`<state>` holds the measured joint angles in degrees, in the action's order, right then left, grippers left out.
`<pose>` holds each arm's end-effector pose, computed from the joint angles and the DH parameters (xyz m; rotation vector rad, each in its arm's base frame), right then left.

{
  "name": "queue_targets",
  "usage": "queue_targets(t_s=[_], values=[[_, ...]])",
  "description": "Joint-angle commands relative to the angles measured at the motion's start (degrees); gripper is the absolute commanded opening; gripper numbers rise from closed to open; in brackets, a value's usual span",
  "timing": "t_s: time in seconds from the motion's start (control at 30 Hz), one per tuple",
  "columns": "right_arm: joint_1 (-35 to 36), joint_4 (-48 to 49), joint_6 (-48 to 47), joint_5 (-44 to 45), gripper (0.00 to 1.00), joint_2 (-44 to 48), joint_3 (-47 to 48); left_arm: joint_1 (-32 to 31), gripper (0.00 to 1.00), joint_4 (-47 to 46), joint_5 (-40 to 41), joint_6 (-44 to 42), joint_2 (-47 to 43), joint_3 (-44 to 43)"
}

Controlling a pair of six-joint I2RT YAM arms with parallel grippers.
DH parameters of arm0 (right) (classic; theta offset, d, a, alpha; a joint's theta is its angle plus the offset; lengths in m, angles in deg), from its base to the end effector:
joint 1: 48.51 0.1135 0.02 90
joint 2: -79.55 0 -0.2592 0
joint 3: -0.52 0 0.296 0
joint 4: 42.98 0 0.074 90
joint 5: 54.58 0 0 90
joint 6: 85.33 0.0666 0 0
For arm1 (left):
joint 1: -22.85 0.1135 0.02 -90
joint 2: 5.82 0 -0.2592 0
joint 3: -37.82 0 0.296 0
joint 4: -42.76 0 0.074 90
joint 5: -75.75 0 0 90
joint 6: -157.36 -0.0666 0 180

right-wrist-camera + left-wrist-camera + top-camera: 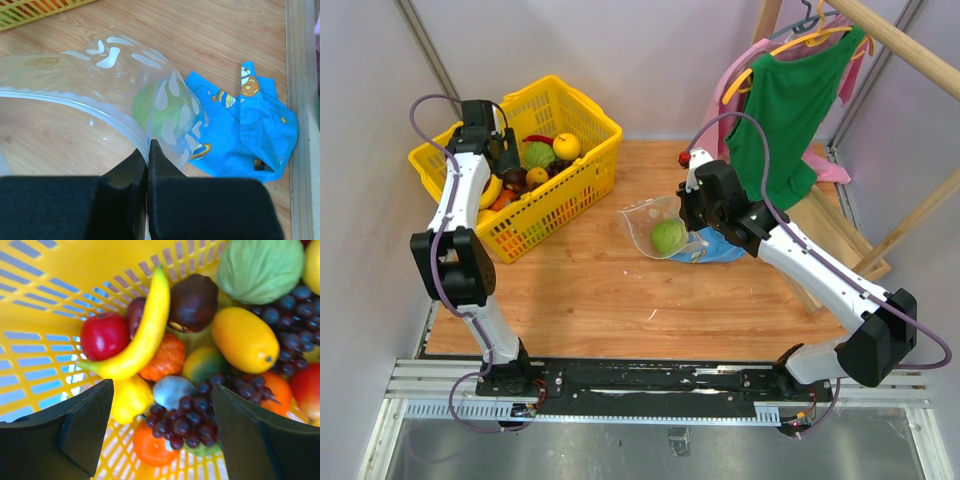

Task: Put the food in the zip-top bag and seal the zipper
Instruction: Pick up the fake fruit from the bin.

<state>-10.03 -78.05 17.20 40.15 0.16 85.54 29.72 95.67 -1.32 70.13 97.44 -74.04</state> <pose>0.3080 0.2378 0.3283 -0.4250 2.0718 0.4528 0.4664 0.0712 0.3130 -0.3074 2.3187 0.2998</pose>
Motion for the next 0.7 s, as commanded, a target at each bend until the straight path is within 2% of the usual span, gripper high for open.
queue_targets(t_s=[0.0, 0.1, 0.17, 0.27, 0.67], values=[[-0.9, 1.2, -1.1, 0.6, 0.01, 0.7, -0.8, 0.5, 0.82, -10.0, 7.8, -5.7, 1.8, 1.0], [-1.1, 1.3, -1.1, 0.7, 0.0, 0.7, -1.1, 0.6, 0.8, -13.6, 8.2, -7.7, 3.9, 1.8], [-1.3, 1.2, -1.1, 0.8, 0.0, 0.6, -1.2, 0.7, 0.74, -14.2, 7.1, -8.3, 5.5, 1.5], [-1.7, 1.4, -1.0, 0.7, 0.01, 0.6, -1.5, 0.7, 0.7, -15.0, 6.0, -8.4, 7.5, 1.9], [-2.9, 1.8, -0.8, 0.3, 0.01, 1.0, -2.6, 1.1, 0.63, -17.3, 10.9, -9.6, 14.4, 3.7]])
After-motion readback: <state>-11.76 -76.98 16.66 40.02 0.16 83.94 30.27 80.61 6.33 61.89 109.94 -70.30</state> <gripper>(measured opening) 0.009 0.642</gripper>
